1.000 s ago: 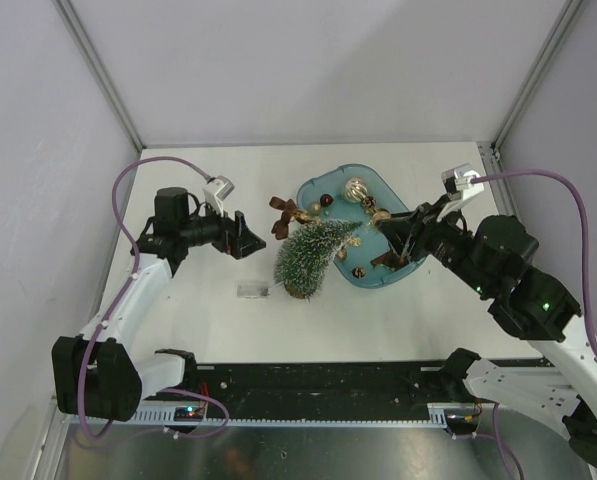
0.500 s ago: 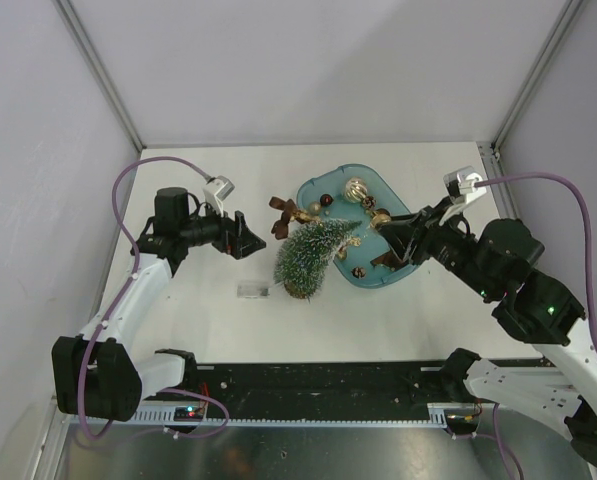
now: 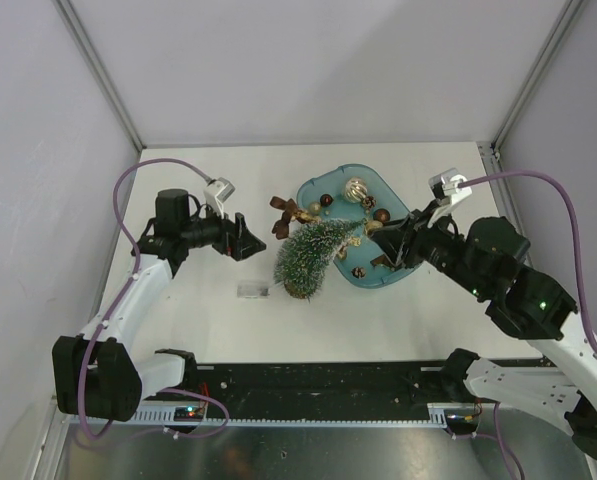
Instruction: Decorate the small christmas tree
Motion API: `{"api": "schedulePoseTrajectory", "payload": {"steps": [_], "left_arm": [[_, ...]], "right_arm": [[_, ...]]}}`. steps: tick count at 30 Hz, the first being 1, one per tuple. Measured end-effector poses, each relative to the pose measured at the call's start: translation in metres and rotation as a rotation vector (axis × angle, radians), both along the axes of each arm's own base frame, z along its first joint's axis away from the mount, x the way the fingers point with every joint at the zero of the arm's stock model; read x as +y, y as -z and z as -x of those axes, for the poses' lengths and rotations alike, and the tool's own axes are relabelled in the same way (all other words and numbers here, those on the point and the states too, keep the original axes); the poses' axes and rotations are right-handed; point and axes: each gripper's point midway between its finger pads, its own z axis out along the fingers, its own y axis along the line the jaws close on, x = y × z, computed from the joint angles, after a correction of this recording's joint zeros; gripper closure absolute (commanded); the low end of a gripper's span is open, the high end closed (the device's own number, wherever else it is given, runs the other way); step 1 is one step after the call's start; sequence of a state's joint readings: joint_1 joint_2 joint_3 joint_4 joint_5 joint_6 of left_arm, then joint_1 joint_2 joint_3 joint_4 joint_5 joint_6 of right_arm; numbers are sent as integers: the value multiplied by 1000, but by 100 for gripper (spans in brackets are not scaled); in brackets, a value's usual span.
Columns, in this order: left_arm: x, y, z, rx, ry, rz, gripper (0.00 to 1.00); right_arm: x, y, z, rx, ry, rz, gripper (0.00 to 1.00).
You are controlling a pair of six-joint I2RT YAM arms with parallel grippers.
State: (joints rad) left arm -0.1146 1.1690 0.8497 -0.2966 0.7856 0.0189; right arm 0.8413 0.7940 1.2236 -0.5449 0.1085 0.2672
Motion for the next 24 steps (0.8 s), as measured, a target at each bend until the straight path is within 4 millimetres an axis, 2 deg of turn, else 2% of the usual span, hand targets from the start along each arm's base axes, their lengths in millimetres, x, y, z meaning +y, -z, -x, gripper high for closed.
{"api": "schedulePoseTrajectory", "payload": {"steps": [15, 24], "left_arm": [[0, 0, 0, 1, 0, 0, 0], [0, 1, 1, 4, 1, 1, 0]], "right_arm": [[5, 8, 2, 18, -10, 28, 77], [6, 13, -2, 21, -1, 50, 66]]}}
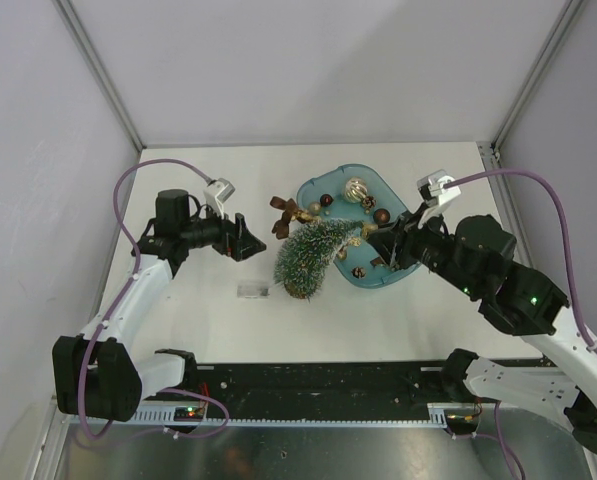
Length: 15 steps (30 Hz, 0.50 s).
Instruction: Decorate the small christmas tree
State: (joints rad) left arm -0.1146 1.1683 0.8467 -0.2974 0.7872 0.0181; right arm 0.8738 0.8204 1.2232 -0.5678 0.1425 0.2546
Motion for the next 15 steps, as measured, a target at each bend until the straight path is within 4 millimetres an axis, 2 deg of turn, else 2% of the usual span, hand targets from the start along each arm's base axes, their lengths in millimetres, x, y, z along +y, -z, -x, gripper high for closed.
{"api": "schedulePoseTrajectory", "payload": {"steps": [6, 15], "left_arm": [[0, 0, 0, -1, 1, 1, 0], [0, -2, 1, -6, 1, 1, 0]], "right_arm": [[1, 8, -3, 9, 7, 18, 53], [1, 4, -3, -5, 6, 3, 45]]}}
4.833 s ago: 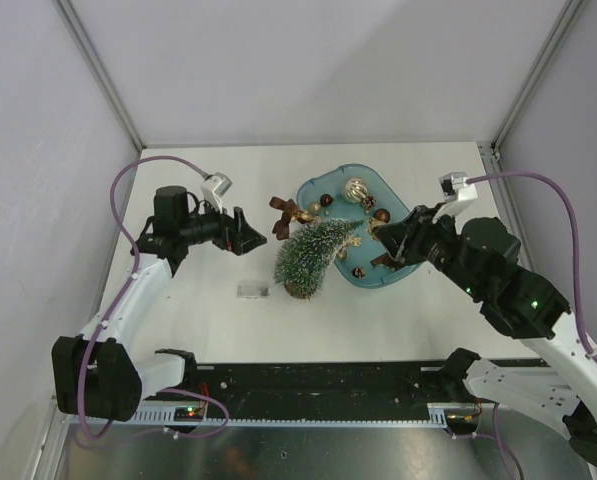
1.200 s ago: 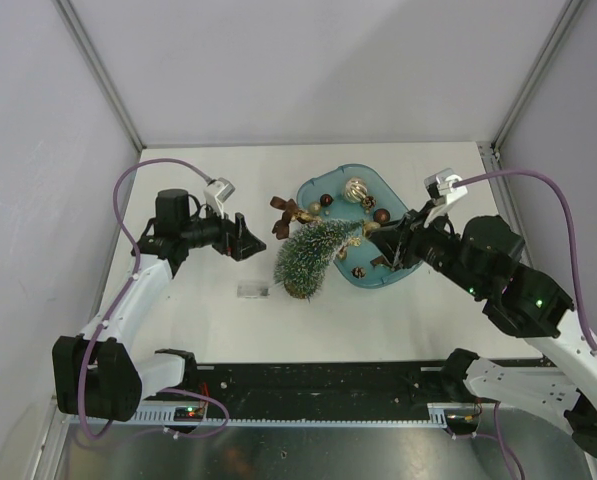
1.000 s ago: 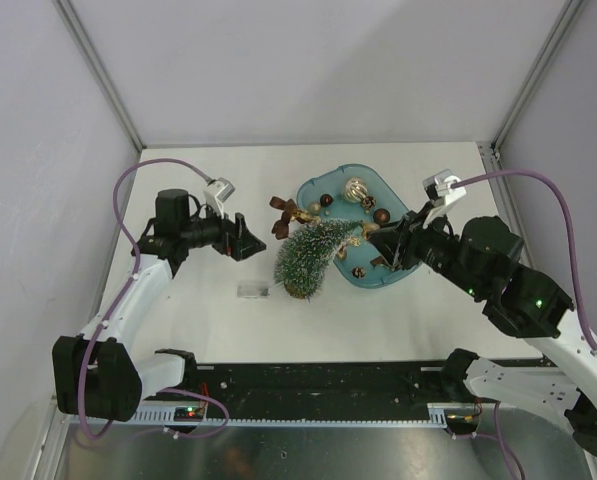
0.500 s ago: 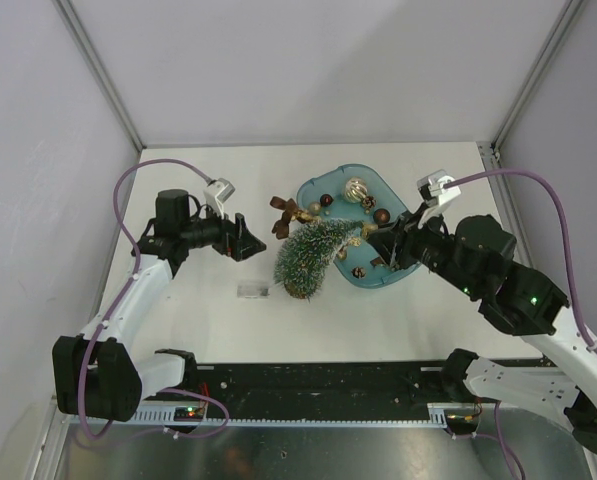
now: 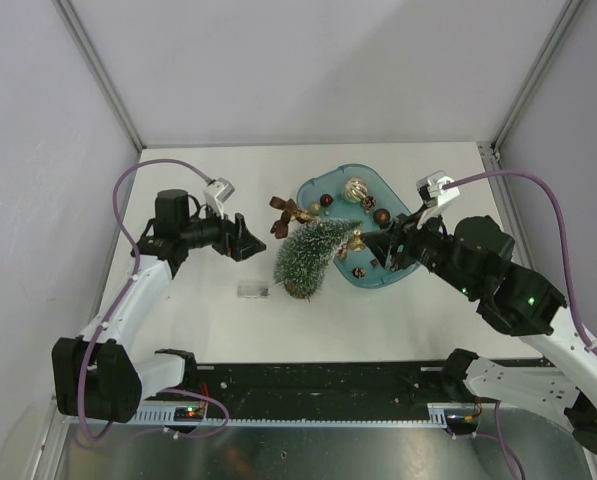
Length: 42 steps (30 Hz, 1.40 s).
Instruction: Decorate the small christmas tree
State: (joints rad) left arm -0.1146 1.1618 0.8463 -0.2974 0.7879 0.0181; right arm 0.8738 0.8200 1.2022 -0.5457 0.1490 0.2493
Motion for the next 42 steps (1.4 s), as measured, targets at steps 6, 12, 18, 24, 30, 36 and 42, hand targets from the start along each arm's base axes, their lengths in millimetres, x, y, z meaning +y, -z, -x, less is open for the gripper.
{"api": "schedulePoseTrajectory", "payload": {"steps": [6, 12, 18, 24, 30, 36, 42], "left_arm": [[0, 0, 0, 0, 0, 0, 0], [0, 0, 0, 0, -1, 0, 0], [13, 1, -6, 19, -38, 17, 0], [43, 16, -21, 115, -131, 67, 0], [56, 18, -25, 138, -170, 87, 0], [57, 15, -26, 131, -169, 91, 0], [61, 12, -25, 121, -181, 90, 0]], "right_arm": [[1, -2, 1, -5, -7, -8, 44], [-1, -6, 4, -15, -16, -21, 42], [-8, -16, 12, -43, -28, -50, 40], [-14, -22, 15, -59, -30, -68, 38], [-32, -18, -8, -34, 78, -75, 42], [-71, 12, -53, 59, 261, -84, 43], [-97, 65, -89, 188, 367, -91, 46]]}}
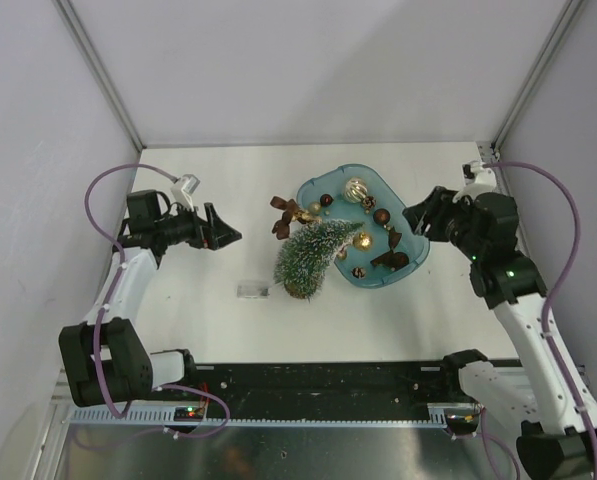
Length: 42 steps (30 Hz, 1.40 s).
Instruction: Decorate the small christmas tree
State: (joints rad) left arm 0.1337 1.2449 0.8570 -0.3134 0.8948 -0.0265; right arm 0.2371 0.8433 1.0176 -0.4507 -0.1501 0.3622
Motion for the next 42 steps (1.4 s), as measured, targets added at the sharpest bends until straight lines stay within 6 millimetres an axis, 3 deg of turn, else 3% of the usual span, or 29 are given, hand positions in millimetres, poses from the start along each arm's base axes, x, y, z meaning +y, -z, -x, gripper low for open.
{"api": "schedulePoseTrajectory", "payload": {"steps": [3, 6, 10, 14, 21, 24, 33, 42], "left_arm": [[0, 0, 0, 1, 0, 0, 0], [0, 0, 1, 1, 0, 0, 0], [0, -2, 2, -4, 0, -2, 0], [1, -3, 2, -19, 3, -10, 0], [5, 1, 3, -19, 1, -20, 0], [5, 2, 3, -17, 0, -19, 0], [6, 2, 3, -17, -2, -20, 0], [9, 2, 2, -22, -7, -25, 0]], "right_arm": [[-2, 35, -17, 74, 20, 11, 49], [5, 92, -35, 206, 23, 57, 50], [20, 150, -50, 336, 4, 130, 50], [33, 183, -61, 390, -17, 168, 49], [58, 211, -55, 427, -75, 236, 41], [59, 215, -58, 428, -62, 258, 39], [34, 223, -119, 390, 140, 335, 37], [22, 261, -159, 395, 254, 465, 39]]}}
